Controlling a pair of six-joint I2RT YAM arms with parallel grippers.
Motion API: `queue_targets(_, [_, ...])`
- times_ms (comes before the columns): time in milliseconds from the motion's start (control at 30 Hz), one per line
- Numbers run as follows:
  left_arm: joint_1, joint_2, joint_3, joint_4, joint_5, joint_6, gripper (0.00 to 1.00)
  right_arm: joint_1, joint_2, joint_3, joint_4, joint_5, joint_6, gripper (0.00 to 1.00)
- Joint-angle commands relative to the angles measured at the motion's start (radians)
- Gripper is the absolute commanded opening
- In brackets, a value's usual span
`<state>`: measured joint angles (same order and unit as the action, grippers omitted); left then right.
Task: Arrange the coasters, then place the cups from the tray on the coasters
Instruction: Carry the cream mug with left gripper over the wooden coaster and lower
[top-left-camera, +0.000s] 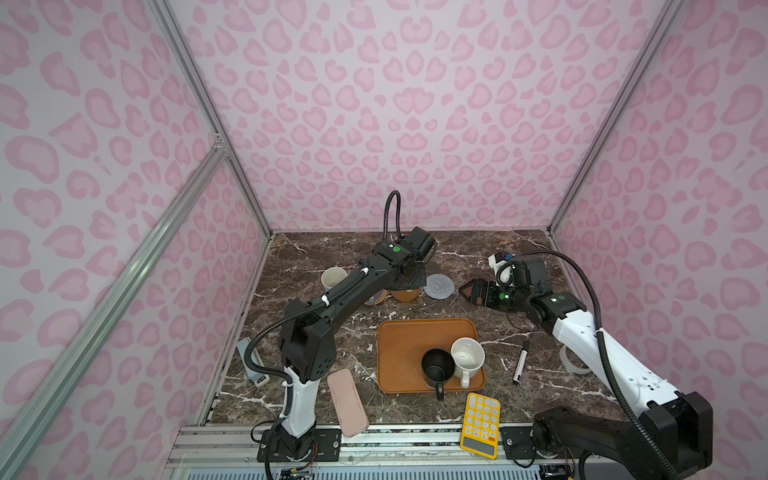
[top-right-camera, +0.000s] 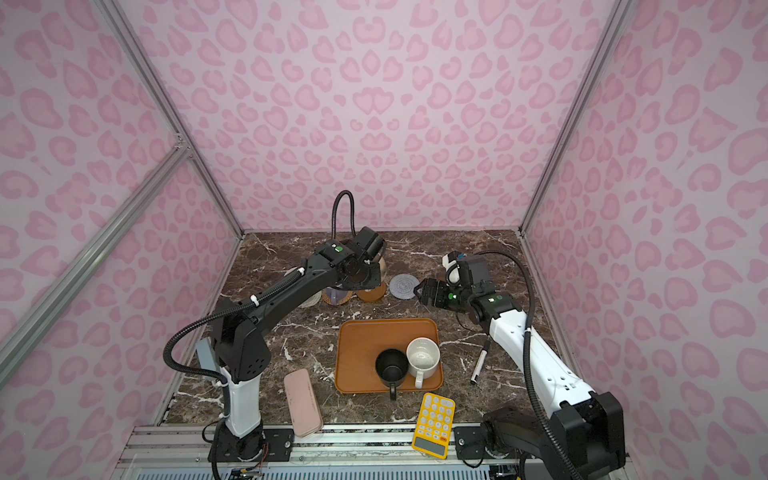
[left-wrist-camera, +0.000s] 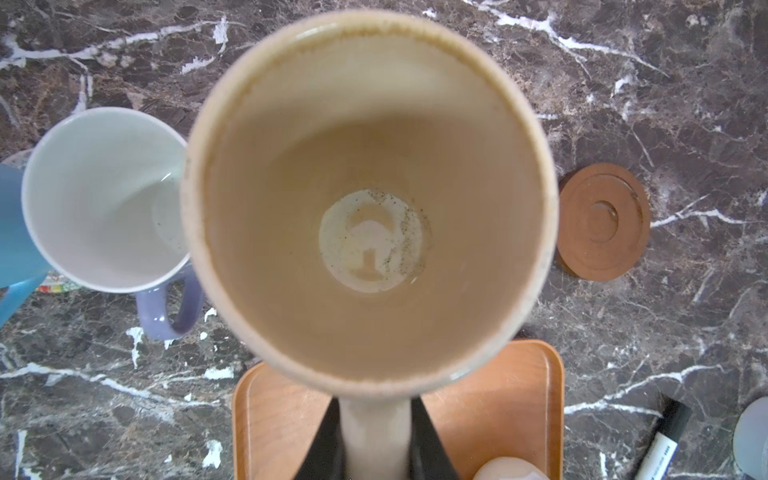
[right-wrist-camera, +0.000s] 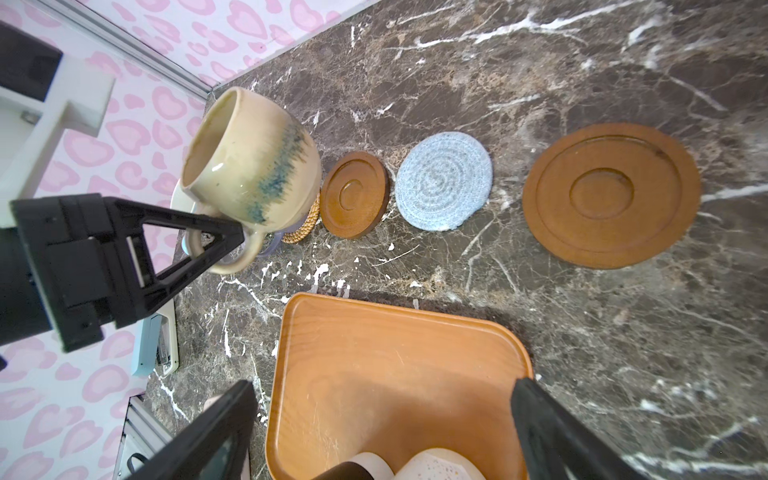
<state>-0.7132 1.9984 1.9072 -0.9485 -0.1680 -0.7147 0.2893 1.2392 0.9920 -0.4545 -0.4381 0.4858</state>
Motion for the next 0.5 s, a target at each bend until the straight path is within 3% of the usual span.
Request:
queue_targets(0, [0.007, 0.028, 0.045, 0.010, -0.029, -0.001, 0.03, -0.001, 0.032, 0.013, 0.020, -0.040, -0.018, 0.97])
queue_targets(267, [0.025, 0.119, 0.138, -0.011, -0.042, -0.027, 0.03, -0.001, 0.089, 0.020, 0.047, -0.080, -0.001, 0.96])
queue_targets(467, [0.032, 0.153, 0.117, -0.011, -0.018, -0.070, 0.03, -0.001, 0.101, 0.011, 0.057, -0.091, 0.007, 0.95])
